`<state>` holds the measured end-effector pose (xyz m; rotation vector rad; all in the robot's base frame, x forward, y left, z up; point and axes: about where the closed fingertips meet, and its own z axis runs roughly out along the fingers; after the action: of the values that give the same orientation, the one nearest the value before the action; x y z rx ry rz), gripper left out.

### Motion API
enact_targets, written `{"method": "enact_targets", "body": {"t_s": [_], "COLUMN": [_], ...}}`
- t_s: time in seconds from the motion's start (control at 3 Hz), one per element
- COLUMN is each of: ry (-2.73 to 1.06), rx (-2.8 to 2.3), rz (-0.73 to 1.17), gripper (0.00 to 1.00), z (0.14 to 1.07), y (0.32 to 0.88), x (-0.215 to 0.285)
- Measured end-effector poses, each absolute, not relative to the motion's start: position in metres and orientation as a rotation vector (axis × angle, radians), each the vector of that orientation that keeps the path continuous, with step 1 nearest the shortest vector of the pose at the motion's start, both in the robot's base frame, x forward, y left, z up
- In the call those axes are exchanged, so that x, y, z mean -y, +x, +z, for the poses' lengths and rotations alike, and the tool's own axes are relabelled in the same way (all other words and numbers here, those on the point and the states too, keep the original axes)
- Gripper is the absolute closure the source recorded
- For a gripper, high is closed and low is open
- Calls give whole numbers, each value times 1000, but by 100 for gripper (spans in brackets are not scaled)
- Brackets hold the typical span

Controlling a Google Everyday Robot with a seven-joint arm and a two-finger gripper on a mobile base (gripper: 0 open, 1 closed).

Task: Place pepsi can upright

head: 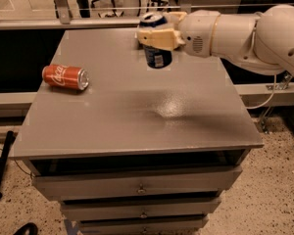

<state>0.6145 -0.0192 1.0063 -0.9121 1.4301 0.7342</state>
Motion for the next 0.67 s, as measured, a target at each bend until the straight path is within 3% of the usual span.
{"method": "enact_targets", "body": {"t_s": [0.67], "ry": [-907], "rx": [-1450], "rz": [812], "gripper": [100], "z": [957], "y": [588], "x": [51]}}
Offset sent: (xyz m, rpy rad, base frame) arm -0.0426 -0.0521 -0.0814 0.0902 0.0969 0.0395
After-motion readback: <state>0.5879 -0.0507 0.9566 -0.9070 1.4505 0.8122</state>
